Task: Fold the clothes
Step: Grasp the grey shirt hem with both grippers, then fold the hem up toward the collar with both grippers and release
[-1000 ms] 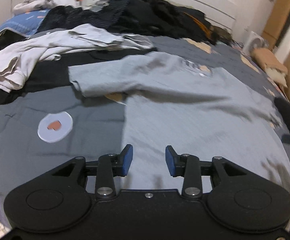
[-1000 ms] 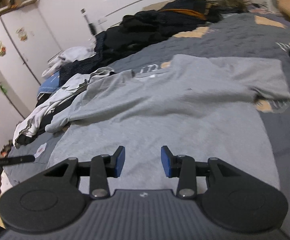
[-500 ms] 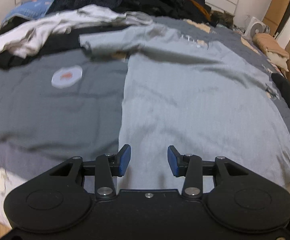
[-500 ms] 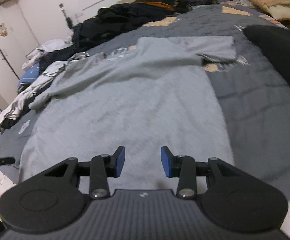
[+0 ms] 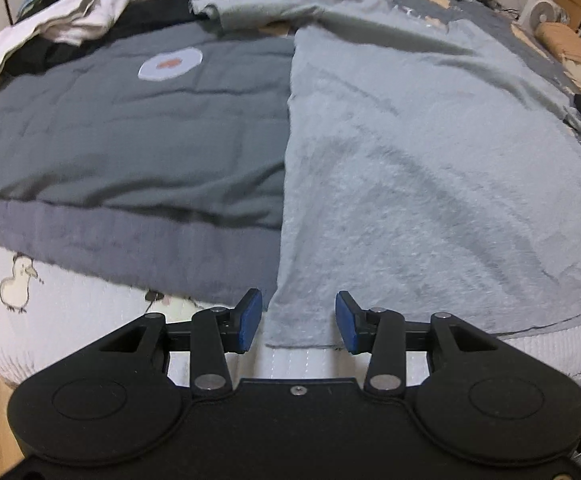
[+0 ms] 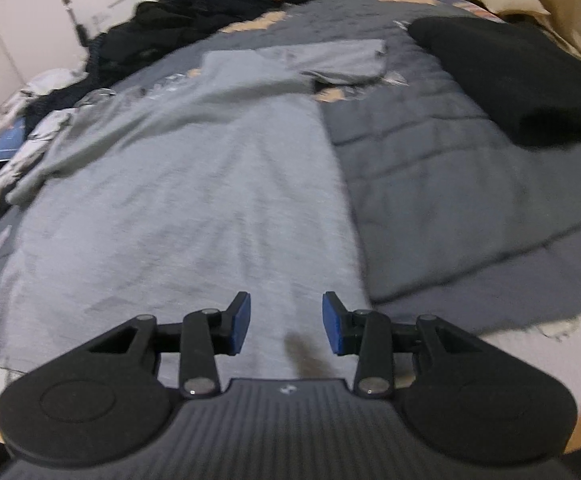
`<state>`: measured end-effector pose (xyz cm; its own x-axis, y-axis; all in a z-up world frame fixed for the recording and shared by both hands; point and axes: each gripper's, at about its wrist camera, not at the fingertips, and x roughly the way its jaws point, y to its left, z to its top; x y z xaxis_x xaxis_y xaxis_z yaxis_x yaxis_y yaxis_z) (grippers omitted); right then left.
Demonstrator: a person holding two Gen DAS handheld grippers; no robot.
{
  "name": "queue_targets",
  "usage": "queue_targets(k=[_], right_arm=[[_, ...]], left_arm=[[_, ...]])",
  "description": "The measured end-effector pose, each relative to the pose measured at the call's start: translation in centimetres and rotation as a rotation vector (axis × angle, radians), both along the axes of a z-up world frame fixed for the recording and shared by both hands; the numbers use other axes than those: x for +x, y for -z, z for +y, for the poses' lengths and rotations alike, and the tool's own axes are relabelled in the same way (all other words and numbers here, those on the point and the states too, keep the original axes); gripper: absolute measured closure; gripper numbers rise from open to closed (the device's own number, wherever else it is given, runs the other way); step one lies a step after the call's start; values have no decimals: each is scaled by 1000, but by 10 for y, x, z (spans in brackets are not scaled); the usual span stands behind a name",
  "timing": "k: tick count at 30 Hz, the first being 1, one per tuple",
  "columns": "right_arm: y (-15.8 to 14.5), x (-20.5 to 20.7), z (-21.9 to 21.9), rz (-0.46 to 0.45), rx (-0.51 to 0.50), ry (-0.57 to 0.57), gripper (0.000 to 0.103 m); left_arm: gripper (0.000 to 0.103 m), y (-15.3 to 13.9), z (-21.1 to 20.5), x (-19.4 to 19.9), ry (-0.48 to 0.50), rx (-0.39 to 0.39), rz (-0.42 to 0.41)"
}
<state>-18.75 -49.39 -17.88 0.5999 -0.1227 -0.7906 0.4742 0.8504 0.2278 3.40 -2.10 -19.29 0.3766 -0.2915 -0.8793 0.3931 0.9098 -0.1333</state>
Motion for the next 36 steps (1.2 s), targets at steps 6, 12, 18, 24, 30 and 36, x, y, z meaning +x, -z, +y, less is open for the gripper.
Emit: queue_targets(k=[6,12,18,24,30,36], right_arm=[[12,-7,-16,76,5,58,65],[27,-4,-20,174,-14,63,65],[42,-1,-23,242,18,51,65],[49,-1,-19,242,44,35,65],[49,-6,-18,196,96,70,98],[25,-27,-29,52,265,140,100]], left_arm=[[62,5,1,1,-13,-28,60],[62,13,-3,8,-30,-22,94],[62,15,-8,9,-33,-15,110],[62,20,-10,10,-34,-4,128],[88,21,-9,10,-24,-42,147],[98,5,0,11,-37,-120,154]])
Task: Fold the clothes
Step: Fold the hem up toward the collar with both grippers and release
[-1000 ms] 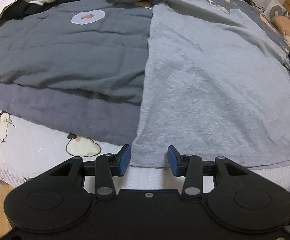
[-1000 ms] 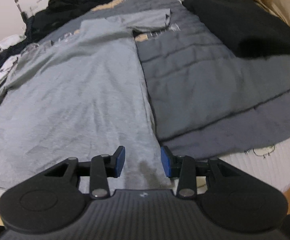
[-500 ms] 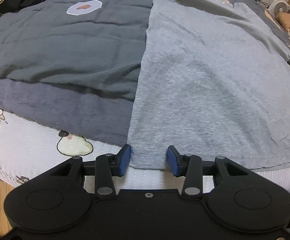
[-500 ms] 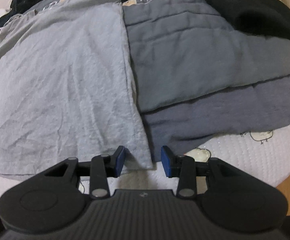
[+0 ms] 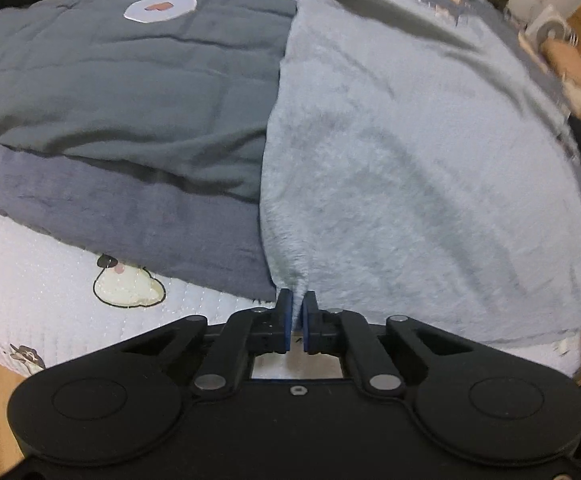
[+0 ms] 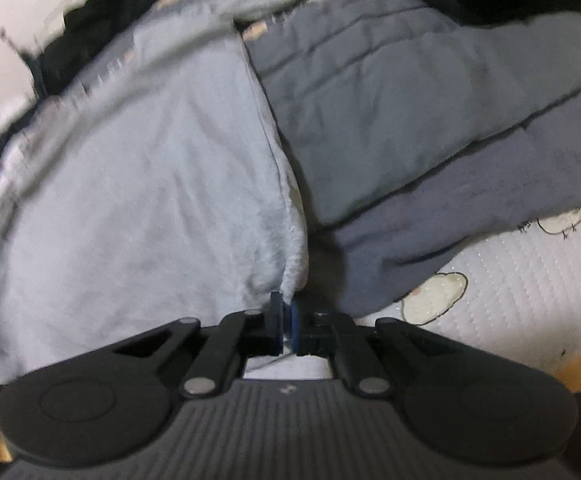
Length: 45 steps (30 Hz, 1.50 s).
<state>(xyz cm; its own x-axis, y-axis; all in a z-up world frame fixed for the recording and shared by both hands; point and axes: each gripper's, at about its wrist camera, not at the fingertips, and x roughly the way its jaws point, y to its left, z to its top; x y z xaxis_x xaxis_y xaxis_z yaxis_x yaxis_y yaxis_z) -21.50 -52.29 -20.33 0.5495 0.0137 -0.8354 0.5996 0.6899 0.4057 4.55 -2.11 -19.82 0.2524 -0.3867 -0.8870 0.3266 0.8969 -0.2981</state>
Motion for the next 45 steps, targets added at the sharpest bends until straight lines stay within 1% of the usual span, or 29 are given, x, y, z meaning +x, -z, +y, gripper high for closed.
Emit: queue_targets(k=[6,9,11,16,18,21,25,28,31,34,38,42,45], right_arm=[[-50,-24,-15,-121,56,9,100],[-67,-32,-15,-147,63,0,100],[-75,-37,-14,-149,56,-6,100],[-75,-58,-10,-134,75,-4,100],[-75,-69,-7,-136,92,6,100],[-76,-79,-7,-144,99,22,100],[-80,-77,-13,-172,113,53,100],[-85,-64,-19,-205,122,58,100],[-92,-41,-25,-235,120,59,100],[-98,-8,-36,-265,118,54,100],[-100,39,-53,-280,109,51,100],[-93,89,-73,-267,101,61,100],[-79,125,-90,-254,103,64,100]], left_arm=[[98,-39,12,-8,60,-45,-46],[98,-58,16,-18,107,-43,-73],[98,-65,18,-26,130,-38,-75],[99,-71,19,-53,223,-9,-65],[99,-75,21,-63,243,-7,-72],[99,-79,27,-67,244,-20,-75],[99,-81,33,-56,205,-52,-83],[99,-87,27,-41,183,-66,-102],[99,-93,19,-24,164,-76,-124],[99,-99,6,2,146,-78,-149],[99,-104,-14,43,117,-66,-178],[99,-101,-35,90,82,-50,-192],[99,-94,-48,115,76,-39,-194]])
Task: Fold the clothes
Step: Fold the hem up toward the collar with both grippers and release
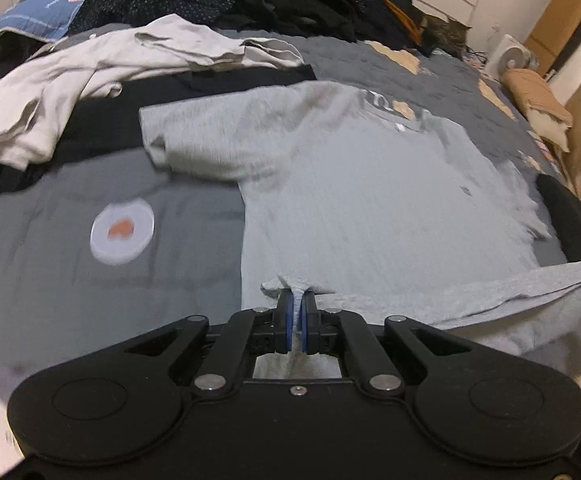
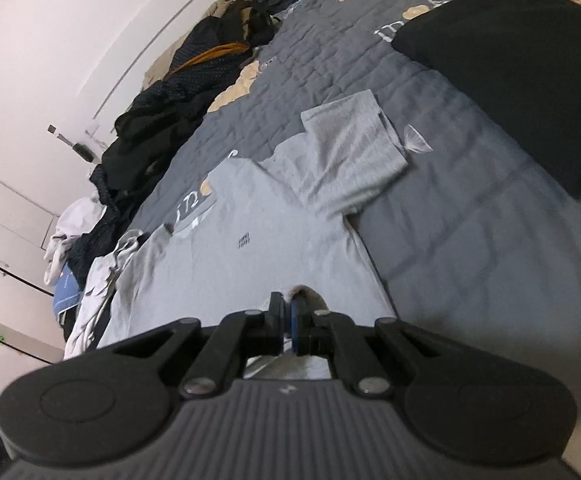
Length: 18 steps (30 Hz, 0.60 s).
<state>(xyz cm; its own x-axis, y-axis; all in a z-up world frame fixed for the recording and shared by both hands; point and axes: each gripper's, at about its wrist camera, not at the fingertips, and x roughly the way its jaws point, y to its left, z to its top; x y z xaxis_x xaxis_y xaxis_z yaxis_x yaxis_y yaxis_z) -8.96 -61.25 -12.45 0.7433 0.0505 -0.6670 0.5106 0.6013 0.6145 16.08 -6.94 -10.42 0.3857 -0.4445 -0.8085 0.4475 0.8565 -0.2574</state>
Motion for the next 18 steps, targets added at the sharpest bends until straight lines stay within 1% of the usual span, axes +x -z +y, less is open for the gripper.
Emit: queue_targets(k=[6,12,14,18], right_arm=[[26,54,-17,26,-13,-10,100],[45,93,-34,29,-24,-10,100],[50,103,-37,26,-27,-14,100],[59,122,-39,33,-76,-32,99]], left_arm=[[99,14,-25,46,-8,20,-7],[99,28,-49,92,-15,39,-14],[99,34,-53,102,-19,30,-14],[99,41,-57,117,-33,4,-5]])
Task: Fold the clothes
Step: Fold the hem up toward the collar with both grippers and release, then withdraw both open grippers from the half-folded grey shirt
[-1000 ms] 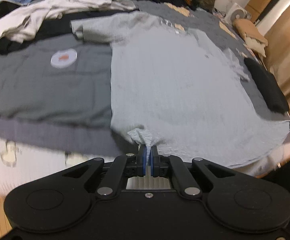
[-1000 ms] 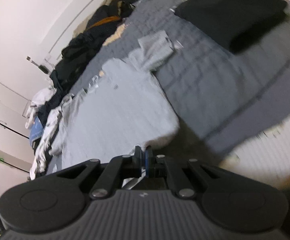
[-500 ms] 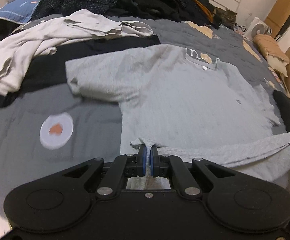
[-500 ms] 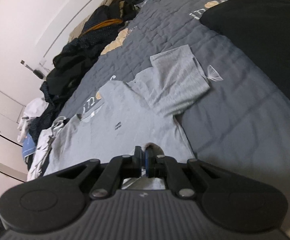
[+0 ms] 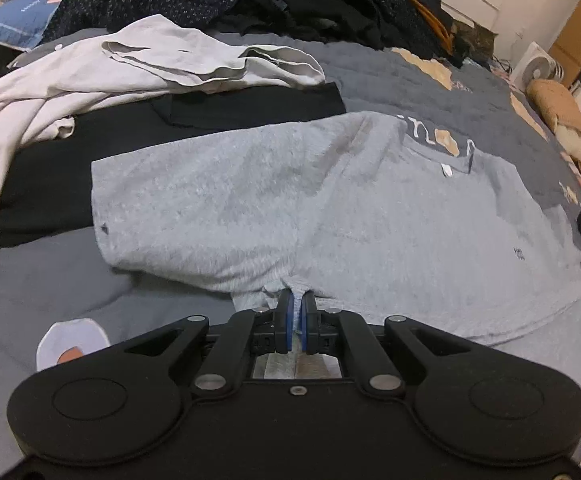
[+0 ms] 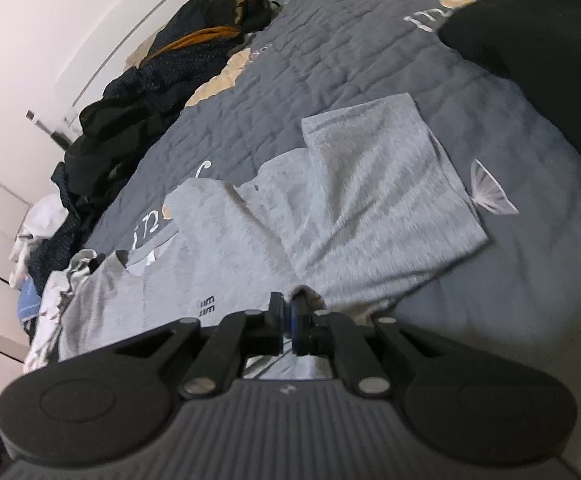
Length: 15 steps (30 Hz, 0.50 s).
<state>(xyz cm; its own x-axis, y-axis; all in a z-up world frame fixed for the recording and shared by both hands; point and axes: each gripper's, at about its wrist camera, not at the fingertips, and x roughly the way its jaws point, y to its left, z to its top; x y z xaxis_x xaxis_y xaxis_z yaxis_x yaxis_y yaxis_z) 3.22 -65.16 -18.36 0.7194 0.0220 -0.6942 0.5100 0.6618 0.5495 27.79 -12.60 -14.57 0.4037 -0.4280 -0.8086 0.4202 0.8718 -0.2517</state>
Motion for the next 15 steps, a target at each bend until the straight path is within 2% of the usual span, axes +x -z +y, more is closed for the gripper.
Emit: queue_targets(k=[3,4,6,9,11,13,15], right_arm=[[-1,8,0,-2,-81,5,96],[-3,7,-1,-4,-113,18,95],[-10,2,-1,-26,-169,44,92],[-22,-9,4,-51,-242,21,85],[-29,-17,16,-43,-276,-33,79],[-30,-25,33,-39,-278,-71,73],[-28,-32,50,-39,-271,-110,71]], left_arm=[[97,-3,3,4,-28,-17,-10],[92,-6,5,4,-43,-24,-16],[90,-10,8,0,-55,-32,-32],[89,-12,4,-22,-6,-17,-74],[85,-13,2,-38,27,-7,-103],[74,-15,0,-53,60,3,-131],[73,-16,-3,-68,93,12,-159]])
